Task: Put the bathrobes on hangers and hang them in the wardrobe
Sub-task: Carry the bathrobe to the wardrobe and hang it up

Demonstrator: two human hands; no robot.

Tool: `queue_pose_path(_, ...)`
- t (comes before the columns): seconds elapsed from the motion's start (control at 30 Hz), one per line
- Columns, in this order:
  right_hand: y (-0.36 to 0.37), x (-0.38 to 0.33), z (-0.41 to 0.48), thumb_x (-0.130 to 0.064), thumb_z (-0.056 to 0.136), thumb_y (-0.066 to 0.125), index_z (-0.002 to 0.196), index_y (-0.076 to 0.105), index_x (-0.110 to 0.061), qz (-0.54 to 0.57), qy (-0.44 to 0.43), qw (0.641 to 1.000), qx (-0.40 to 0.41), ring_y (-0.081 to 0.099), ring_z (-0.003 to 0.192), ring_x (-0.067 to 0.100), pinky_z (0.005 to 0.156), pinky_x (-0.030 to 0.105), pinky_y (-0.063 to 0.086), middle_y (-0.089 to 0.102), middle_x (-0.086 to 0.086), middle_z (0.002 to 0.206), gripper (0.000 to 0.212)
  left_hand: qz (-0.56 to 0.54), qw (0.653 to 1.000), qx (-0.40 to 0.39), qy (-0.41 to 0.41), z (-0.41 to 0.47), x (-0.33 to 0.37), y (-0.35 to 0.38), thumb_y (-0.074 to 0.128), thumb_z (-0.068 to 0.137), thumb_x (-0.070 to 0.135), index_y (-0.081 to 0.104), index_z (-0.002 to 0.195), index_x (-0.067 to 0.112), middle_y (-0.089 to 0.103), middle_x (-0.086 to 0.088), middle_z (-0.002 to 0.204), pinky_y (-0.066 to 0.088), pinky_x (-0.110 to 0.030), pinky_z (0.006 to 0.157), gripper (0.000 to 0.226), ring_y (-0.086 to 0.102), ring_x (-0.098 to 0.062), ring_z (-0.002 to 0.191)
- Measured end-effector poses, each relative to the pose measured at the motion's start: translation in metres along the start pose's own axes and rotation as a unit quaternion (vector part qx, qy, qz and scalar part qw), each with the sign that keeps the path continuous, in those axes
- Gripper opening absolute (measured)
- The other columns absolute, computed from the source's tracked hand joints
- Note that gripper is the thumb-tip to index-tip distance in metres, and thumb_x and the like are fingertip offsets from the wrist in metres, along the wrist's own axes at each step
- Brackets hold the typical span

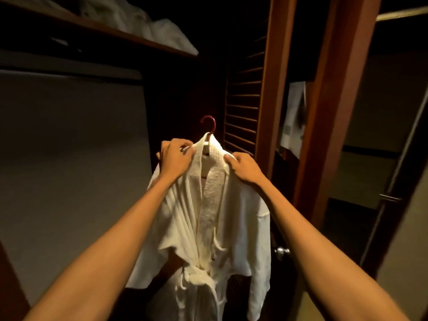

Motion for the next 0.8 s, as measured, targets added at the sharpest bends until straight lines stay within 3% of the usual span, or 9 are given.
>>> queue_pose_path(0.1, 0.018, -0.010, 0.071, -0.040, 0.100, 0.045, 0.057, 0.037, -0.018, 0.021, -0.003, 1.000, -0.006, 0.047, 0.068, 0.024, 0.067, 0.036, 0.036, 0.041, -0.003, 0.057, 0.049, -0.013, 1.000, -0.015, -0.001, 0.038, -0.007, 0.020, 0.056, 0.093, 0.043, 0.063, 0.123, 0.028, 0.060, 0.001, 0.125, 0.043, -0.037, 0.096, 0.035, 0.052, -0.023, 0.118)
queue_pose_path(0.2, 0.035, -0.021, 0.144, -0.036, 0.101, 0.045, 0.055, 0.038, -0.016, 0.033, -0.008, 0.999, -0.021, 0.047, 0.071, 0.025, 0.068, 0.033, 0.034, 0.040, 0.000, 0.056, 0.050, -0.051, 0.998, -0.023, -0.031, 0.079, -0.030, 0.035, 0.053, 0.099, 0.041, 0.050, 0.141, 0.020, 0.052, -0.002, 0.141, 0.041, -0.038, 0.107, 0.046, 0.050, -0.019, 0.128)
queue_pose_path(0.3, 0.051, -0.030, 0.214, -0.034, 0.101, 0.044, 0.055, 0.039, -0.015, 0.060, -0.013, 0.998, -0.029, 0.048, 0.072, 0.024, 0.071, 0.033, 0.038, 0.041, 0.001, 0.057, 0.050, -0.068, 0.995, -0.046, -0.047, 0.121, -0.053, 0.048, 0.043, 0.103, 0.040, 0.039, 0.150, 0.019, 0.041, -0.001, 0.154, 0.032, -0.036, 0.116, 0.051, 0.039, -0.019, 0.140)
queue_pose_path(0.43, 0.073, -0.043, 0.297, -0.037, 0.099, 0.044, 0.061, 0.039, -0.014, 0.084, -0.022, 0.995, -0.040, 0.047, 0.061, 0.021, 0.071, 0.034, 0.039, 0.044, 0.004, 0.063, 0.045, -0.084, 0.994, -0.038, -0.060, 0.176, -0.082, 0.063, 0.037, 0.106, 0.037, 0.035, 0.153, 0.022, 0.034, 0.002, 0.158, 0.023, -0.021, 0.109, 0.049, 0.030, -0.015, 0.145)
queue_pose_path(0.5, 0.087, -0.051, 0.332, -0.039, 0.099, 0.044, 0.077, 0.051, -0.008, 0.079, -0.024, 0.996, -0.040, 0.060, 0.083, 0.030, 0.074, 0.034, 0.041, 0.059, 0.015, 0.085, 0.038, -0.092, 0.993, -0.028, -0.068, 0.203, -0.102, 0.071, 0.036, 0.107, 0.035, 0.034, 0.153, 0.024, 0.033, 0.003, 0.158, 0.022, -0.021, 0.108, 0.048, 0.029, -0.015, 0.145)
queue_pose_path(0.6, 0.104, -0.059, 0.375, -0.037, 0.099, 0.043, 0.118, 0.058, -0.002, 0.087, -0.018, 0.996, -0.033, 0.057, 0.115, 0.037, 0.087, 0.038, 0.045, 0.059, 0.021, 0.124, 0.043, -0.099, 0.991, -0.027, -0.081, 0.241, -0.125, 0.081, 0.039, 0.106, 0.034, 0.034, 0.152, 0.029, 0.035, 0.004, 0.157, 0.026, -0.021, 0.107, 0.047, 0.033, -0.017, 0.143)
queue_pose_path(0.7, 0.126, -0.066, 0.412, -0.036, 0.099, 0.043, 0.130, 0.054, -0.004, 0.099, -0.028, 0.994, -0.042, 0.054, 0.120, 0.036, 0.090, 0.038, 0.044, 0.055, 0.019, 0.132, 0.046, -0.125, 0.987, -0.031, -0.092, 0.270, -0.142, 0.086, 0.040, 0.106, 0.033, 0.034, 0.152, 0.026, 0.034, 0.004, 0.157, 0.025, -0.014, 0.103, 0.048, 0.032, -0.014, 0.143)
queue_pose_path(0.8, 0.140, -0.078, 0.450, -0.038, 0.099, 0.043, 0.132, 0.053, -0.005, 0.108, -0.043, 0.992, -0.042, 0.052, 0.123, 0.035, 0.095, 0.040, 0.044, 0.054, 0.020, 0.134, 0.048, -0.128, 0.986, -0.038, -0.100, 0.302, -0.161, 0.088, 0.037, 0.107, 0.028, 0.033, 0.153, 0.018, 0.034, 0.004, 0.157, 0.024, 0.005, 0.088, 0.047, 0.030, -0.004, 0.139)
Point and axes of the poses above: each hand's wrist, its own z-axis towards the middle knuckle, its own y-axis out of the palm, x = y × z, the point moved 8 cm from there along z, towards the middle knuckle
